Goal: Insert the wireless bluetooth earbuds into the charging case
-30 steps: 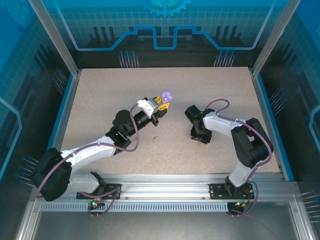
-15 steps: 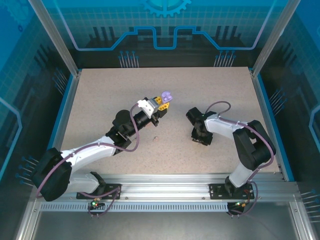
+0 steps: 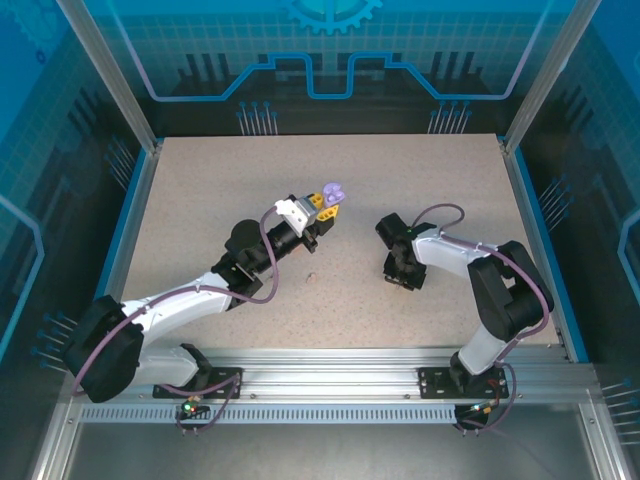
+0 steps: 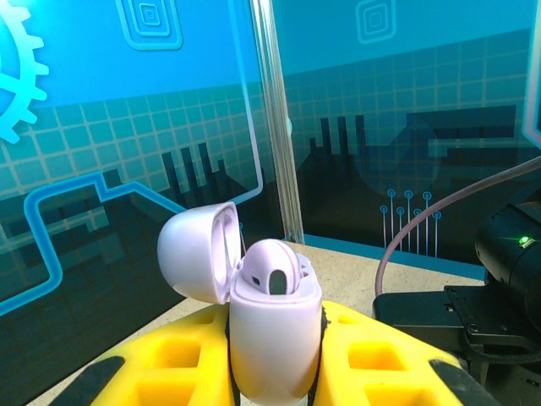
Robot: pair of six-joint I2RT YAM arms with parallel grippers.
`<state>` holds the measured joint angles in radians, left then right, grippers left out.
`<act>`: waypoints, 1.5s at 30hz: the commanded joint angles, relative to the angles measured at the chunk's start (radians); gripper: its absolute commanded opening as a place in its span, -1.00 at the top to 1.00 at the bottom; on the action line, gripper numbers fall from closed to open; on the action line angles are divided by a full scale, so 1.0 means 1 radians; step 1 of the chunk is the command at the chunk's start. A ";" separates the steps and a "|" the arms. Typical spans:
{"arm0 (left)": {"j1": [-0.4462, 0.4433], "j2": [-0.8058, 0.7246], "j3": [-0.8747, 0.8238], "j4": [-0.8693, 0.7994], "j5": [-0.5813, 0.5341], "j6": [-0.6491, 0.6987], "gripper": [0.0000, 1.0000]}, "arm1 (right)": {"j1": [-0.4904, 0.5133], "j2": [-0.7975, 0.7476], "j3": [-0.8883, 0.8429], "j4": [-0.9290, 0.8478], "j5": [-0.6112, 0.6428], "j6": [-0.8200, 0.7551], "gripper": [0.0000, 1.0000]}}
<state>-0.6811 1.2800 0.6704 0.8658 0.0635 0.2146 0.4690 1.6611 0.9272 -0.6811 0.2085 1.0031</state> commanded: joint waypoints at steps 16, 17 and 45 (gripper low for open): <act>-0.005 0.003 0.036 0.000 0.007 -0.019 1.00 | -0.022 -0.056 -0.042 0.052 -0.001 -0.160 0.76; -0.006 0.003 0.037 -0.001 0.008 -0.020 1.00 | -0.021 -0.054 -0.041 0.049 -0.001 -0.172 0.76; -0.014 0.037 0.064 -0.010 0.000 -0.032 1.00 | 0.102 0.092 0.079 0.012 -0.079 -0.366 0.52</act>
<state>-0.6857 1.3102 0.7006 0.8421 0.0639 0.1883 0.5457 1.7184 0.9951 -0.6716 0.1638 0.6224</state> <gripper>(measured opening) 0.239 0.236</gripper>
